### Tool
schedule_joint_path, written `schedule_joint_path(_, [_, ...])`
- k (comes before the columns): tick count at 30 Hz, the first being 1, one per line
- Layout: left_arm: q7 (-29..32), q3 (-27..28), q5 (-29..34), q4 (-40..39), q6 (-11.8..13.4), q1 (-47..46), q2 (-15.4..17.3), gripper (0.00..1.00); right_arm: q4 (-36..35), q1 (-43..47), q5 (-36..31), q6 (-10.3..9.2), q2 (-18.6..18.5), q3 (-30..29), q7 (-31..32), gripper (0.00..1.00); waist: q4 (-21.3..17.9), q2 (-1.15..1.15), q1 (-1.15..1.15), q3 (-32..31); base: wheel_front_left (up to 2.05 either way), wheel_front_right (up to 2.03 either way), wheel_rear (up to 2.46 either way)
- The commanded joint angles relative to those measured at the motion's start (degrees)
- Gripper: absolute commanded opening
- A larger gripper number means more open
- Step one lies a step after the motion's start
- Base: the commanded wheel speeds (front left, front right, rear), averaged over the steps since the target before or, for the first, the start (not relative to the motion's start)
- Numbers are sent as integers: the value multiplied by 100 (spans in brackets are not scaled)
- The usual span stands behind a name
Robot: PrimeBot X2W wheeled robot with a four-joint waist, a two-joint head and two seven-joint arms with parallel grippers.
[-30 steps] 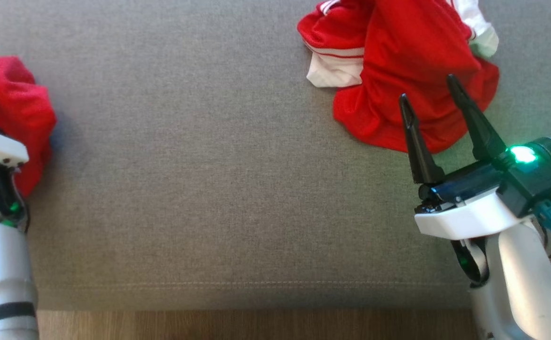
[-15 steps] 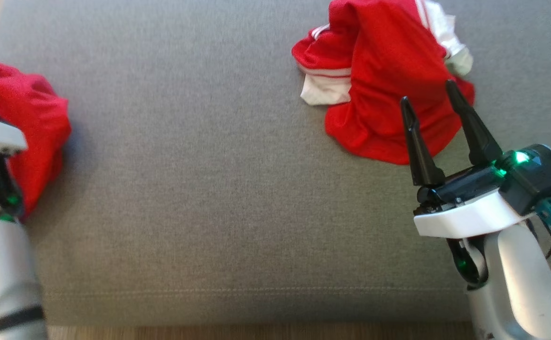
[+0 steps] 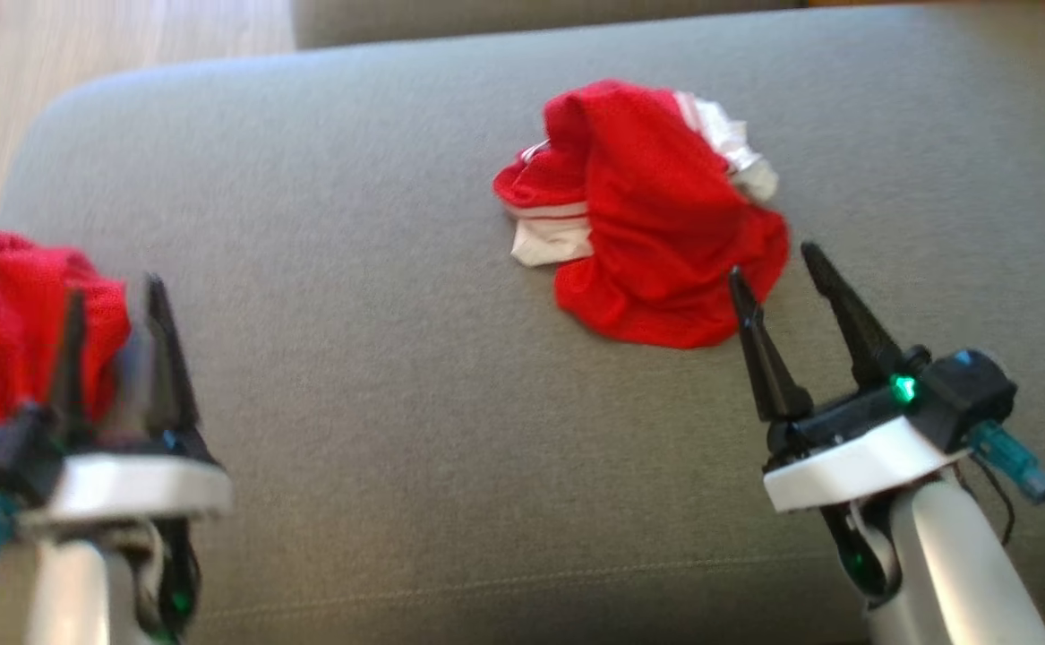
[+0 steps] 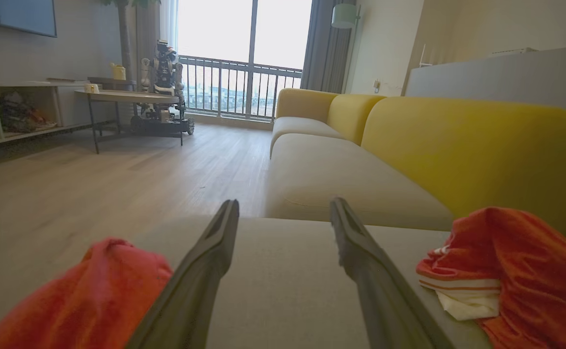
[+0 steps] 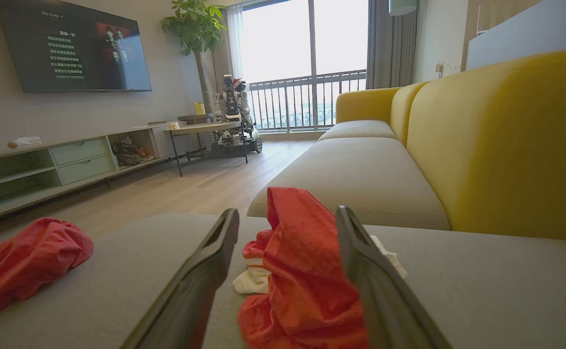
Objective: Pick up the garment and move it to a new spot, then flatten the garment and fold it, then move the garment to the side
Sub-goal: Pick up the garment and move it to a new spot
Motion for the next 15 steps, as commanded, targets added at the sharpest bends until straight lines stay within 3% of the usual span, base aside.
schedule_joint_path(1, [-28, 73, -57, -293, 13, 66, 64, 100, -127, 17, 36, -1, 4, 143, -36, 100, -202, 0, 0, -249, 0, 0, 0])
schedule_joint_path(8, [-28, -671, -510, -519, 394, 839, 48, 100, 50, 278, 20, -1, 4, 153, -36, 100, -394, 0, 0, -502, 0, 0, 0])
schedule_joint_path(15, [-28, -988, 14, -526, 526, 1146, 47, 100, 181, 502, -120, -1, 4, 151, -36, 100, -486, 0, 0, -609, 0, 0, 0])
